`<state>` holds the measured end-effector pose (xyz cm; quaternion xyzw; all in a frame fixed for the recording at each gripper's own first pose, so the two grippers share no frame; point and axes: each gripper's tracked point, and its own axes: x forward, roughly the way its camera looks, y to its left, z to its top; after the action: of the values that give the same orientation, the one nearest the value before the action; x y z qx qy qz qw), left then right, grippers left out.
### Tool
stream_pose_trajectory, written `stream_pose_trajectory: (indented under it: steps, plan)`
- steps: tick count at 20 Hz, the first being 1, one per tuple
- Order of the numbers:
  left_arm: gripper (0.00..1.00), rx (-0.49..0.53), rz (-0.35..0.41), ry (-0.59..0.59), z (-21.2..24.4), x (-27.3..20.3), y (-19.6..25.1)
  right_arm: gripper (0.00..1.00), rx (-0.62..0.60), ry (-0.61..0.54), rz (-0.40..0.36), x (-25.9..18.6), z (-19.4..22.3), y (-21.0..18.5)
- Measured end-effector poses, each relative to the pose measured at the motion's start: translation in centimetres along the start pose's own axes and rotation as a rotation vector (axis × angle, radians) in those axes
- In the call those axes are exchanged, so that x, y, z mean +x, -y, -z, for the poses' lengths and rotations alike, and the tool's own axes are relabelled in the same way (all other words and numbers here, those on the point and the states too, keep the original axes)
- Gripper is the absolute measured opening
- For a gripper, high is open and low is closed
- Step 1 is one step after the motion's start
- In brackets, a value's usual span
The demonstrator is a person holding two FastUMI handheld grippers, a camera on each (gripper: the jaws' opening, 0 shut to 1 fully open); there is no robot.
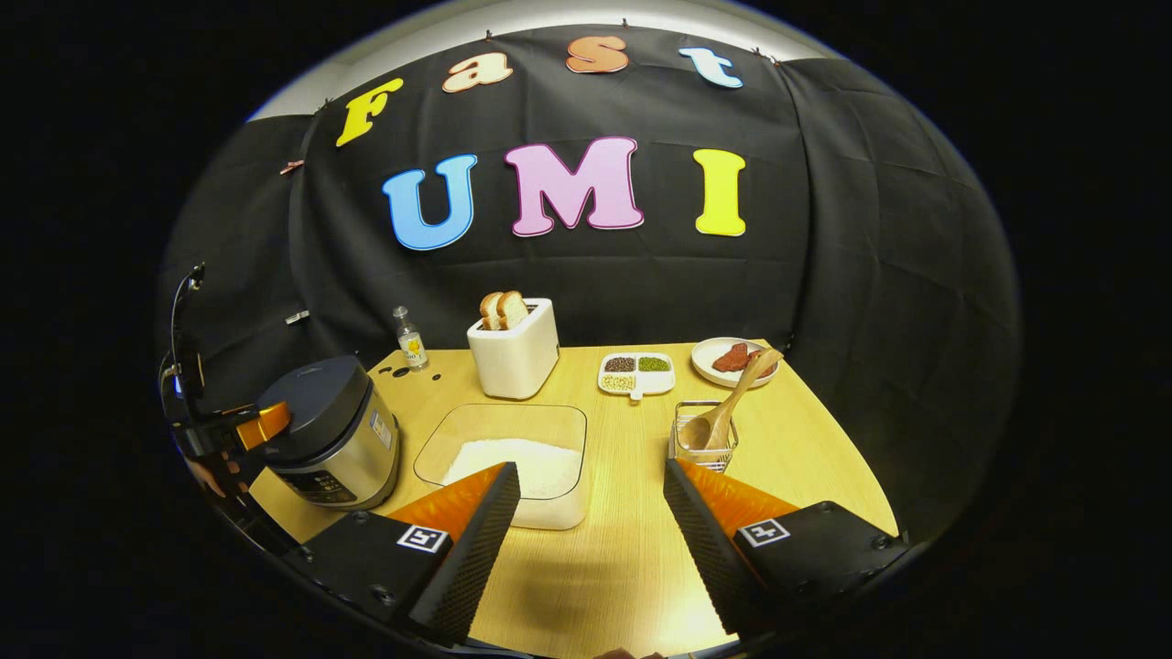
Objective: Close the left gripper, press the button to open the rice cooker; take a wooden spoon from the chopstick holder with the right hand, scoop a spoonful of rice and pour it into the rice cooker, then put the wooden spoon back into the chopstick holder.
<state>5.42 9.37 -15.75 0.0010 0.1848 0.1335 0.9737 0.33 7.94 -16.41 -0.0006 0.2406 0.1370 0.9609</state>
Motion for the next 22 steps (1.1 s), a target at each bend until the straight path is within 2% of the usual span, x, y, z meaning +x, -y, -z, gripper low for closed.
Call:
stream_pose_trajectory:
  steps: [3,7,10,12,14,18,21,22]
  plan:
    - [1.0,0.028,0.007,0.023,-0.4,-0.1,0.1,0.99,-0.006,0.001,0.006,-0.5,0.1,0.3]
    - [0.98,0.028,0.046,0.074,-1.8,-1.3,0.6,0.99,-0.019,0.046,0.06,-1.9,-1.5,1.8]
    - [0.95,0.009,0.095,0.172,-5.0,-4.1,2.1,0.99,-0.038,0.12,0.106,-3.0,-4.2,3.4]
    - [0.95,-0.029,0.098,0.194,-6.4,-6.1,3.4,0.99,-0.051,0.163,0.117,-3.9,-5.8,4.4]
    - [0.95,-0.015,0.117,0.218,-6.9,-9.2,5.7,0.99,-0.055,0.188,0.125,-5.1,-6.5,5.6]
    - [0.95,0.039,0.118,0.28,-7.5,-14.5,9.0,0.99,0.008,0.25,0.069,-7.7,-7.0,7.6]
    - [0.95,0.014,0.139,0.272,-7.1,-16.5,11.6,0.99,-0.036,0.255,0.062,-8.5,-6.0,10.1]
    - [0.95,0.014,0.128,0.26,-6.5,-16.9,11.9,0.98,-0.039,0.255,0.05,-9.2,-7.1,10.4]
